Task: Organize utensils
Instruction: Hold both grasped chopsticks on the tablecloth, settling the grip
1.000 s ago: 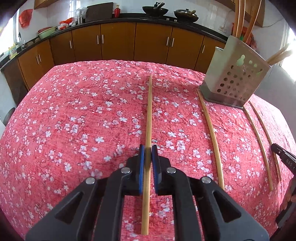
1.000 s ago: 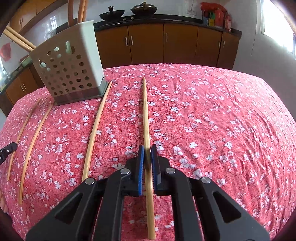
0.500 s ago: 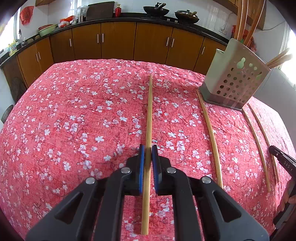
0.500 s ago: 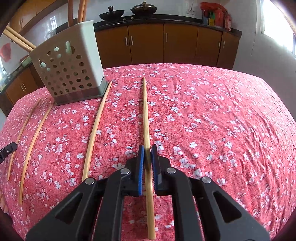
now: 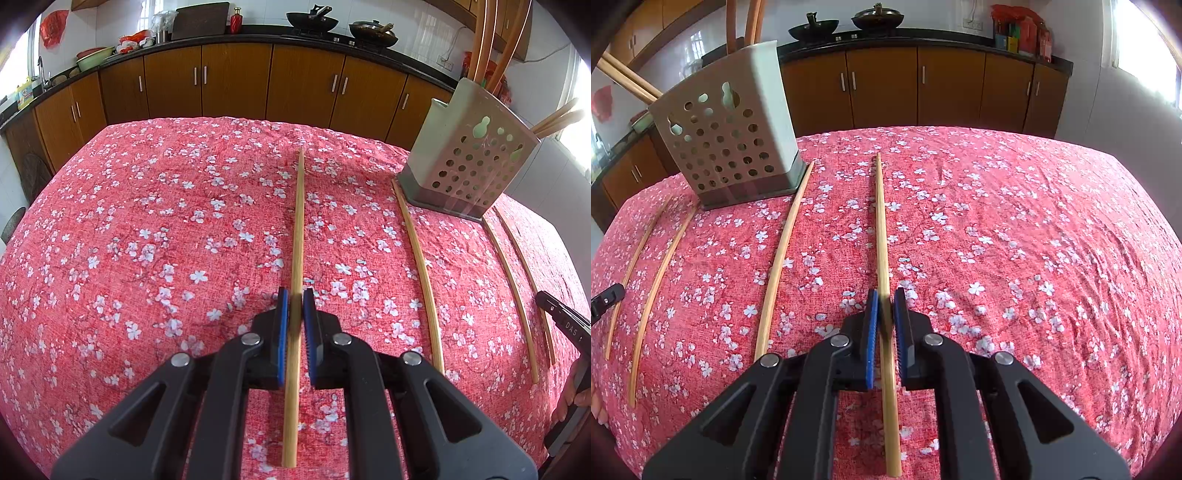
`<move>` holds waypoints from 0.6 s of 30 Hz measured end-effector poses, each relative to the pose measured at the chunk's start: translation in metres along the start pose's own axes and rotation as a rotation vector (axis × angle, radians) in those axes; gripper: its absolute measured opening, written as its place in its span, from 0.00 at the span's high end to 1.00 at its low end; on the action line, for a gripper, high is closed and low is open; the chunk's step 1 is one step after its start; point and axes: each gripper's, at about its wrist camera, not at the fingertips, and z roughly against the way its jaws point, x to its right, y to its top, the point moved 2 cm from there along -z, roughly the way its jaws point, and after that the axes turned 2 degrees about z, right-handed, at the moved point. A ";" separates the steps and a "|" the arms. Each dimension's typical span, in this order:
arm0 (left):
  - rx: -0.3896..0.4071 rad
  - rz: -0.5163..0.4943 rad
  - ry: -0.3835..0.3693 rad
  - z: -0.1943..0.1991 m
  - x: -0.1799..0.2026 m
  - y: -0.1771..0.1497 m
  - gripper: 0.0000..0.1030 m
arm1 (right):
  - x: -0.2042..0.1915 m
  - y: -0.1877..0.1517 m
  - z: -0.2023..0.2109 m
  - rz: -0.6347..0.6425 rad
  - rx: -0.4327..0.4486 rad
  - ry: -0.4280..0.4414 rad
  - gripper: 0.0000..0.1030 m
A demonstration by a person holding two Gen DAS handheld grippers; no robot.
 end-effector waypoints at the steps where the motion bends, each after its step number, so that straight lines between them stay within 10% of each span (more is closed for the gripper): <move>1: 0.000 0.000 0.000 0.000 0.000 0.000 0.90 | 0.000 0.000 0.000 0.000 0.000 0.000 0.90; 18: -0.001 0.000 0.000 0.000 -0.001 0.000 0.90 | 0.001 0.000 0.000 0.000 0.000 0.000 0.89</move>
